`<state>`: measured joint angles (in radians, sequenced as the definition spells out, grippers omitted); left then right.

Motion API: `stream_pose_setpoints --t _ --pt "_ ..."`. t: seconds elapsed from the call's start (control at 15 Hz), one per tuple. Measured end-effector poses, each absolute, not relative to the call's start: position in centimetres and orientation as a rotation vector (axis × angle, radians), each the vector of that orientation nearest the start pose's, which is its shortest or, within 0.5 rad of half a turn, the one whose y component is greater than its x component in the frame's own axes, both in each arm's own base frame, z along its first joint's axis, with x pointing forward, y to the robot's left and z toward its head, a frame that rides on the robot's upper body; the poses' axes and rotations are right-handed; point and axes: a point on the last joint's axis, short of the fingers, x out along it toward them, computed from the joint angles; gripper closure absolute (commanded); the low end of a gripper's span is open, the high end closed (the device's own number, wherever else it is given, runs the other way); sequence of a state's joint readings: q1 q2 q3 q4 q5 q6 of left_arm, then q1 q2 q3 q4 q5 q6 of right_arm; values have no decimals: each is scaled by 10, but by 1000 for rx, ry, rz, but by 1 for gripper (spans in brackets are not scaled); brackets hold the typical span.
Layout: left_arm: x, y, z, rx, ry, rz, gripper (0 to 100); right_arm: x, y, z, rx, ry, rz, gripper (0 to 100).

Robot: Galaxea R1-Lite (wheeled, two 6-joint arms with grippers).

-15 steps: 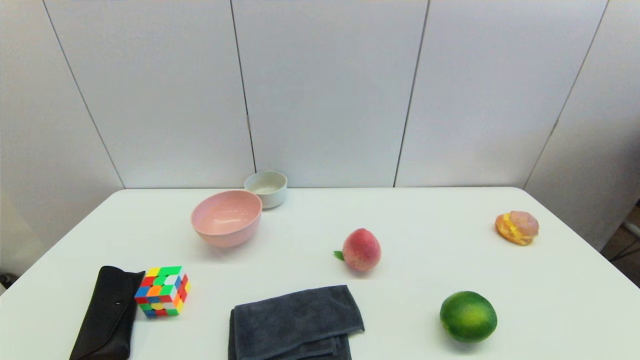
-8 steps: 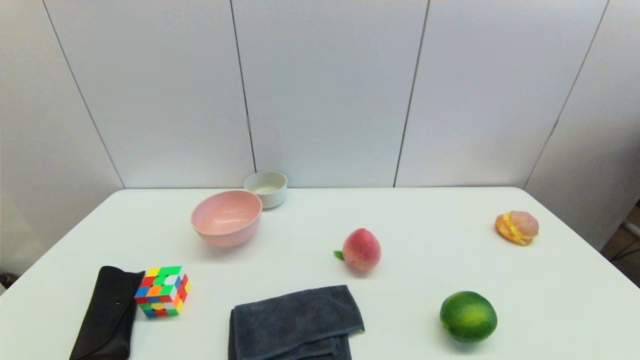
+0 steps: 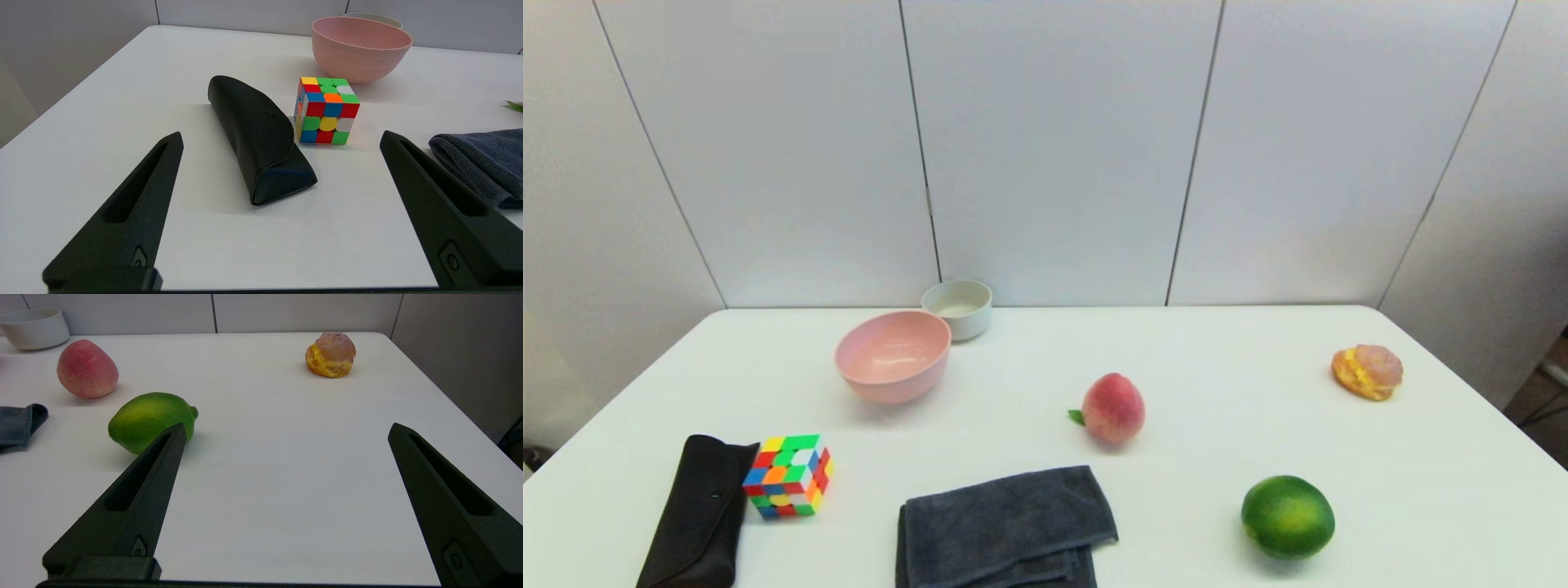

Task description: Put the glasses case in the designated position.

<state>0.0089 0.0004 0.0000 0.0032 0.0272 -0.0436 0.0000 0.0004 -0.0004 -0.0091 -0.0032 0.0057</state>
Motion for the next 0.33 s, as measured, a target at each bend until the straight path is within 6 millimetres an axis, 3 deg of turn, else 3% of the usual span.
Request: stream_pose_setpoints --t 0.33 --pt "-23 0 75 -44 3 36 0 -23 0 77 9 -10 -3 0"
